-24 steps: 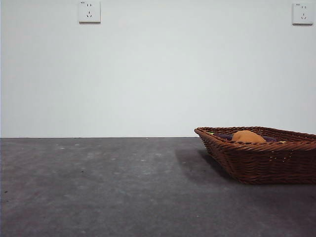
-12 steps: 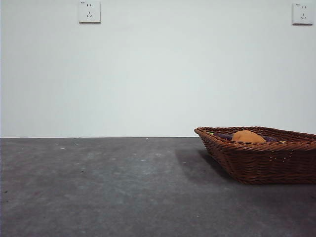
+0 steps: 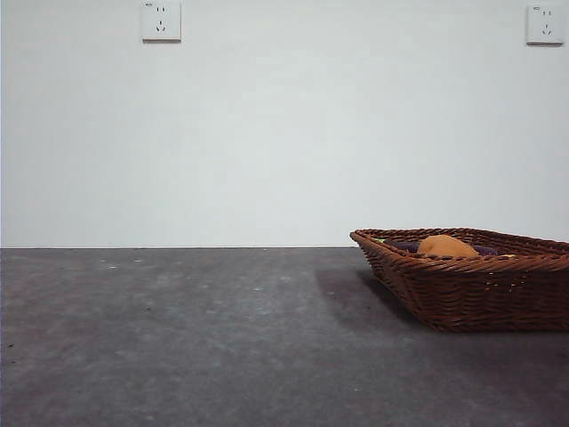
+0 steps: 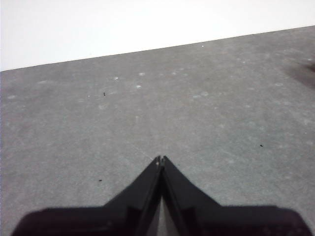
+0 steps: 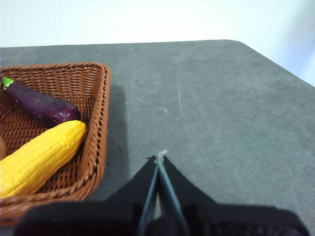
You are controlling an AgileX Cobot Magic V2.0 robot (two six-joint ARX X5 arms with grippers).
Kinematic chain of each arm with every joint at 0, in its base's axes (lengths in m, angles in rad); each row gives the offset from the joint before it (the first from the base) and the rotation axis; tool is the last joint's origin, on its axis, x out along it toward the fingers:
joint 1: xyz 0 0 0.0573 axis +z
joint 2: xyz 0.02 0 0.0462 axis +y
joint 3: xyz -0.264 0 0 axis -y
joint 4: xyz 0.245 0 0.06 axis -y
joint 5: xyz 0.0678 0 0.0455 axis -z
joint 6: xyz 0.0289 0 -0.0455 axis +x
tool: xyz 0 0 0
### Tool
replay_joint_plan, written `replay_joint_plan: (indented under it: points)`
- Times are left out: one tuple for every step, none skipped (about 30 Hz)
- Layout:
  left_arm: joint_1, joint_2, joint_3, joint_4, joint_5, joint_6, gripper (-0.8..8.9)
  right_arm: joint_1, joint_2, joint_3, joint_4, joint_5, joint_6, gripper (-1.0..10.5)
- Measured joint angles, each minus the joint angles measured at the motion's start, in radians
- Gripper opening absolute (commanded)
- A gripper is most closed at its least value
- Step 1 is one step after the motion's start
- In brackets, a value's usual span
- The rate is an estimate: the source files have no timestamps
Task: Help me put the vegetables on the table into the basket
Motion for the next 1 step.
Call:
replay_joint_plan:
  points:
    - [0.0, 0.0, 0.0, 0.0, 0.0, 0.0, -0.04, 0.0, 0.0, 0.0, 0.0, 0.0, 0.0, 0.0]
